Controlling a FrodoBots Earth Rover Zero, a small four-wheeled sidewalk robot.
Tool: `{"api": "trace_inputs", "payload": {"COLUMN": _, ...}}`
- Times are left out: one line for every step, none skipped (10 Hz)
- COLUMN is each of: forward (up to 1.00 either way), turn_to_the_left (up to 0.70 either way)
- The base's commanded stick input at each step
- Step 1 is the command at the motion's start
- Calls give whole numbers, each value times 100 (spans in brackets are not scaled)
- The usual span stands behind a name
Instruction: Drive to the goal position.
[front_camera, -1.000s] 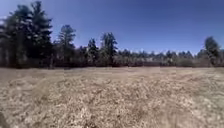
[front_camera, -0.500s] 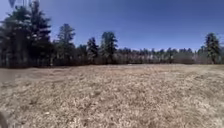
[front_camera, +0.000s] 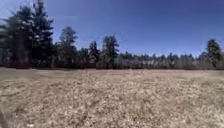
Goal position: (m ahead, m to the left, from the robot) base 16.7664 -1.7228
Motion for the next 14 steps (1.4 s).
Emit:
{"api": "trace_inputs", "payload": {"forward": 70, "turn_to_the_left": 0}}
{"api": "trace_inputs", "payload": {"forward": 70, "turn_to_the_left": 0}}
{"api": "trace_inputs", "payload": {"forward": 70, "turn_to_the_left": 0}}
{"api": "trace_inputs", "payload": {"forward": 70, "turn_to_the_left": 0}}
{"api": "trace_inputs", "payload": {"forward": 70, "turn_to_the_left": 0}}
{"api": "trace_inputs", "payload": {"forward": 70, "turn_to_the_left": 0}}
{"api": "trace_inputs", "payload": {"forward": 70, "turn_to_the_left": 0}}
{"api": "trace_inputs", "payload": {"forward": 70, "turn_to_the_left": 0}}
{"api": "trace_inputs", "payload": {"forward": 70, "turn_to_the_left": 0}}
{"api": "trace_inputs", "payload": {"forward": 70, "turn_to_the_left": 0}}
{"api": "trace_inputs", "payload": {"forward": 70, "turn_to_the_left": 0}}
{"api": "trace_inputs", "payload": {"forward": 70, "turn_to_the_left": 0}}
{"api": "trace_inputs", "payload": {"forward": 70, "turn_to_the_left": 0}}
{"api": "trace_inputs", "payload": {"forward": 70, "turn_to_the_left": 0}}
